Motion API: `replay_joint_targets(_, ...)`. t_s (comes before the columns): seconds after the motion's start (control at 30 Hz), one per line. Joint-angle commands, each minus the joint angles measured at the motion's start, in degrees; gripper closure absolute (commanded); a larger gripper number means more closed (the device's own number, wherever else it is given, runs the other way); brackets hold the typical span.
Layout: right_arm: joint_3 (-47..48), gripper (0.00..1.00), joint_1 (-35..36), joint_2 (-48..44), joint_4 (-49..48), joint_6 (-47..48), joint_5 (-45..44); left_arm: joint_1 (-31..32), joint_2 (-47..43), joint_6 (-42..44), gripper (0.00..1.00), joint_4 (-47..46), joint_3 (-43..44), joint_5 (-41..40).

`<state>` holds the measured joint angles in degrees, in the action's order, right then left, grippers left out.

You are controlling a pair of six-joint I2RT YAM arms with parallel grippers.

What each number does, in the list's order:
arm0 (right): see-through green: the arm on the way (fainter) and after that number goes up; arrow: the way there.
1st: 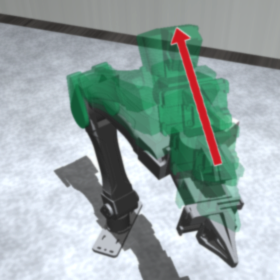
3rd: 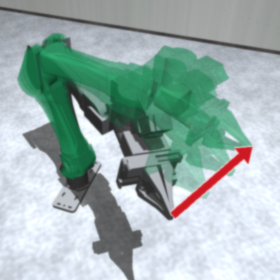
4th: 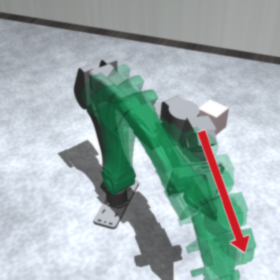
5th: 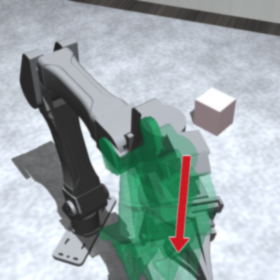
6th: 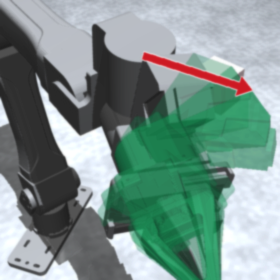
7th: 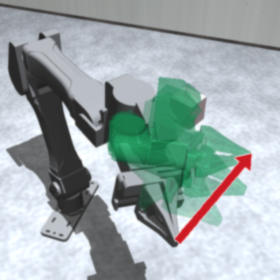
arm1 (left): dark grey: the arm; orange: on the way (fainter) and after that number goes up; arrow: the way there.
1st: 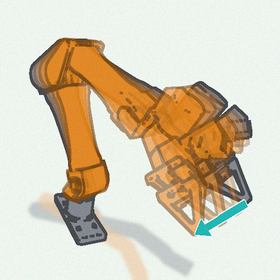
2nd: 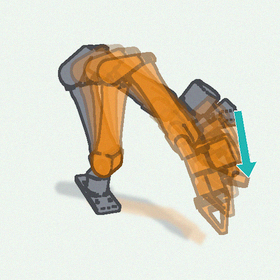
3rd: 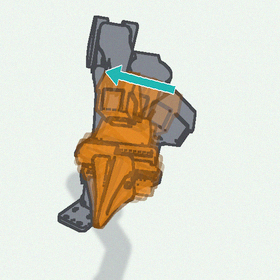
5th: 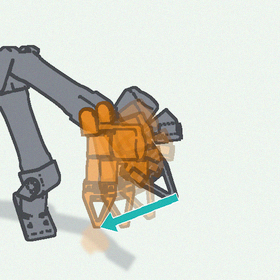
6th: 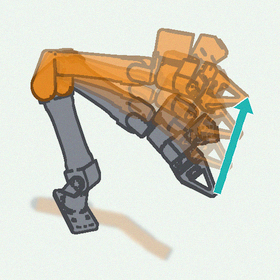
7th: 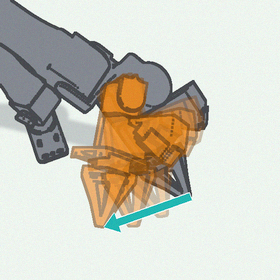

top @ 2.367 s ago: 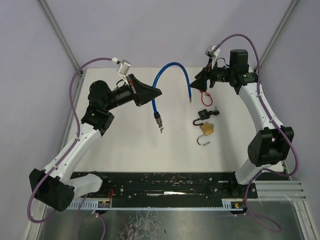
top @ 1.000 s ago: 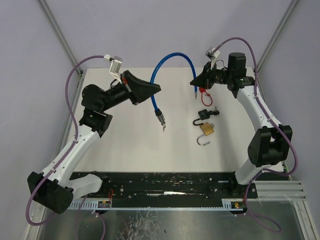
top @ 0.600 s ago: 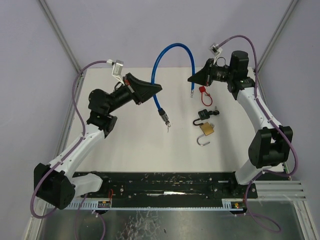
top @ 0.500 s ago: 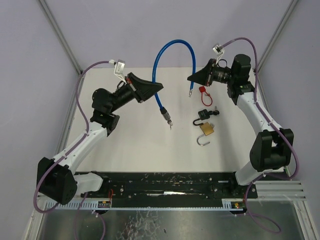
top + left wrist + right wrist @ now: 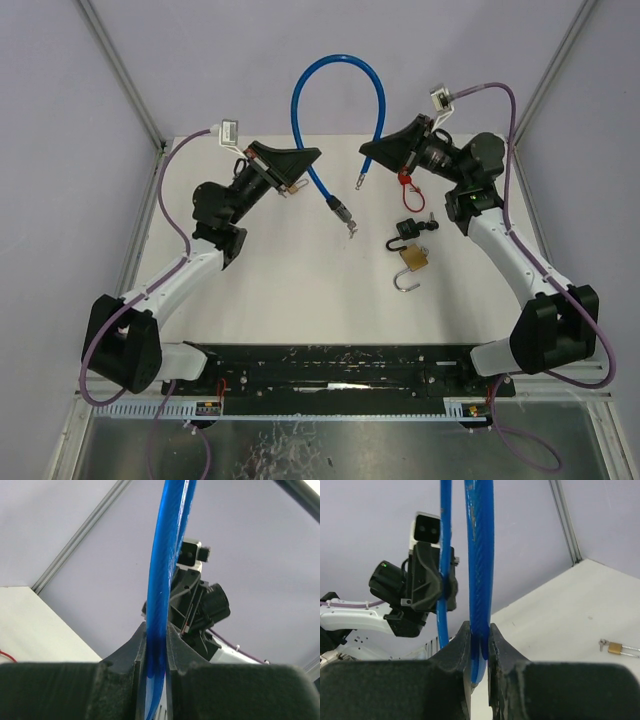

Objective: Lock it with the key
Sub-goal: Lock the lock.

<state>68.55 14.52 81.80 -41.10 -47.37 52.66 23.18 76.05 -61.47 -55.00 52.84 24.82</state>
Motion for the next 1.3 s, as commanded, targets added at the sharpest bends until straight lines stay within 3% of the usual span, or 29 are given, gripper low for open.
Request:
replay_joint_targets(0.0, -0.2, 1.00, 3.9, -3.2, -9.5, -0.4, -3.3, -0.1, 0.6, -4.6, 0.99, -6.6, -0.8, -5.8)
replay_joint_targets(0.53, -2.3, 1.00, 6.8, -5.9, -12.2, -1.9, -6.7, 0.0, 2.2, -13.9, 1.00, -17.8, -4.8, -13.5)
replay_joint_targets(1.27, -3.5, 1.00, 7.5, -6.3, -12.3, -1.9, -9.0, 1.0, 4.0, -17.5, 1.00, -20.4, -6.0, -16.8)
